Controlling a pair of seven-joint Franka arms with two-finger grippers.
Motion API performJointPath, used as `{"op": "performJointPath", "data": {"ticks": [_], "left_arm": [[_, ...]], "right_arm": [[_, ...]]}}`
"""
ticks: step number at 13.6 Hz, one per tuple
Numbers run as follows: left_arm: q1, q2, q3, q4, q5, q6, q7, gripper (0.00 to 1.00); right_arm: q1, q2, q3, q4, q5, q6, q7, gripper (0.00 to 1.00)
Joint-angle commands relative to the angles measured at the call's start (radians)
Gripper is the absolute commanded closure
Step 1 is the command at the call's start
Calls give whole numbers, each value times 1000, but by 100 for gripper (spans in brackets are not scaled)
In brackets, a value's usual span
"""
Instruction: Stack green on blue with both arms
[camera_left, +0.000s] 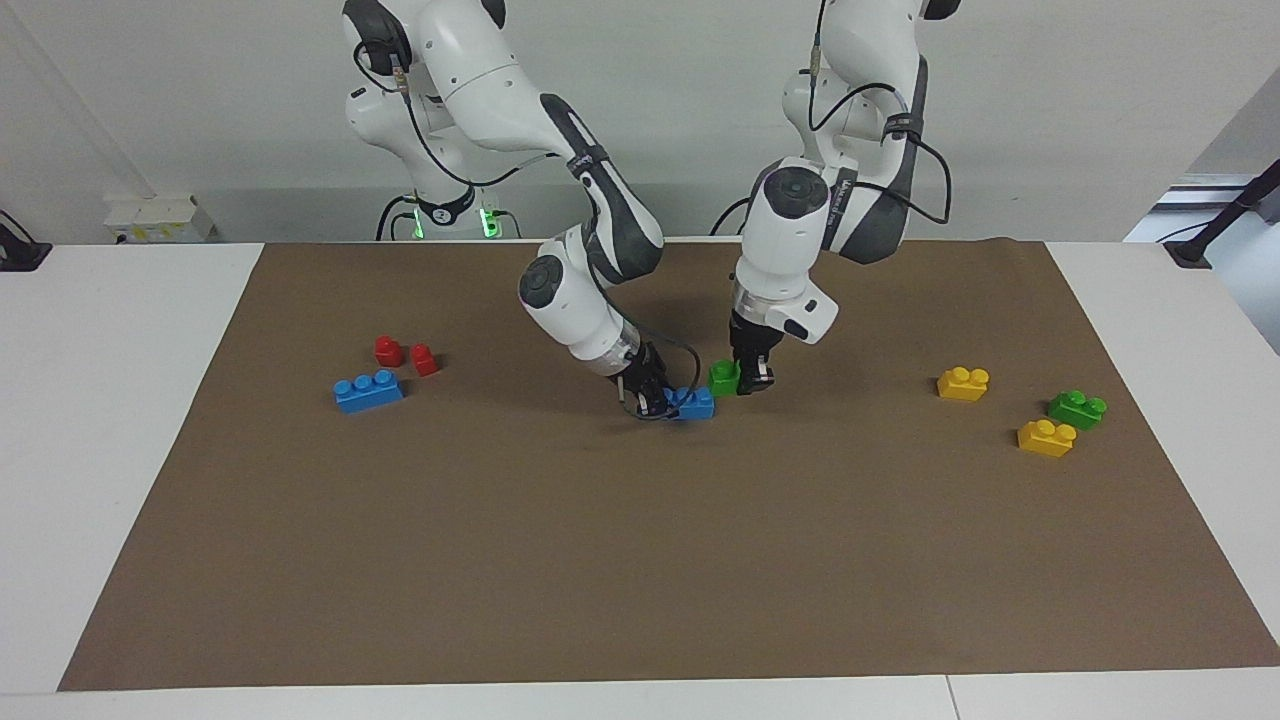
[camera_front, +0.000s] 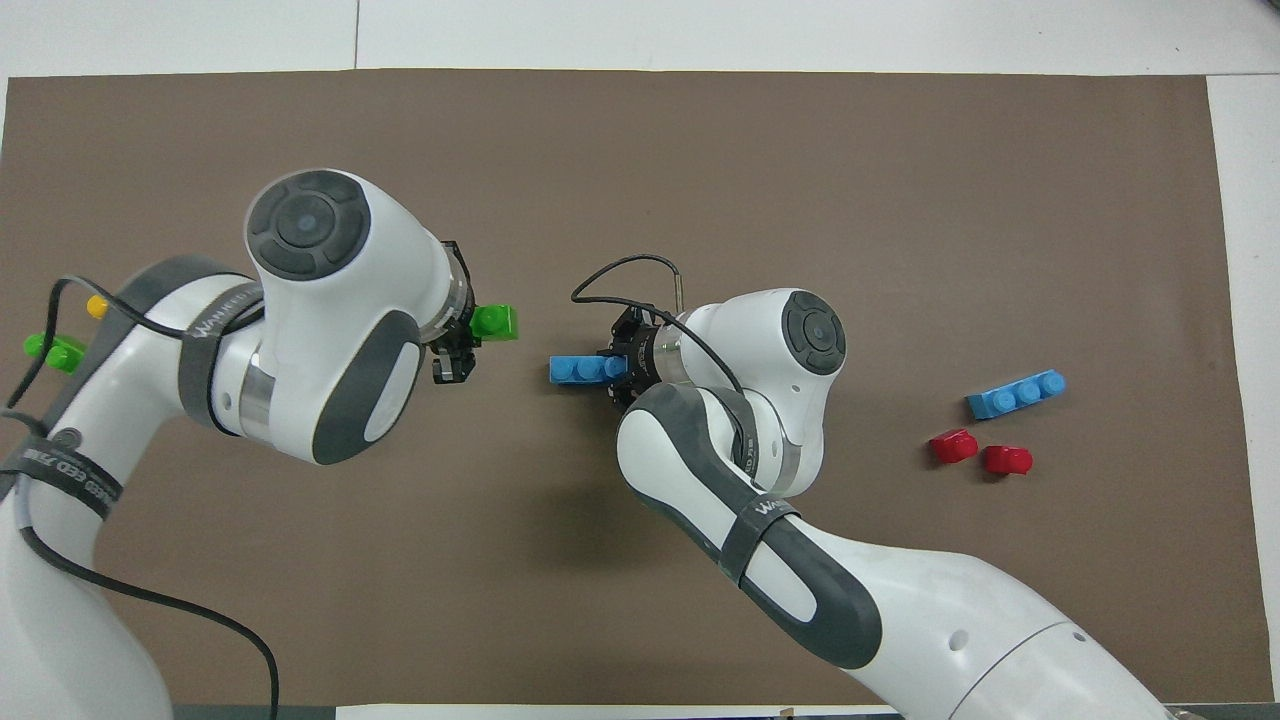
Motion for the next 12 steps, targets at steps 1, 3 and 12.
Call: {"op": "performJointPath", "data": {"ticks": [1,3,12], "left_arm": [[-40,-29,18,-64,32,60,-74,100],[-60,-20,18,-67,32,76,-107,100],[-103,46,18,-66,115,142,-209,100]], "right_arm": [[4,-11,1,-30,33,32,-36,100],[6,-11,1,-30,33,32,-37,100],[4,-11,1,-30,35,32,-36,100]]}}
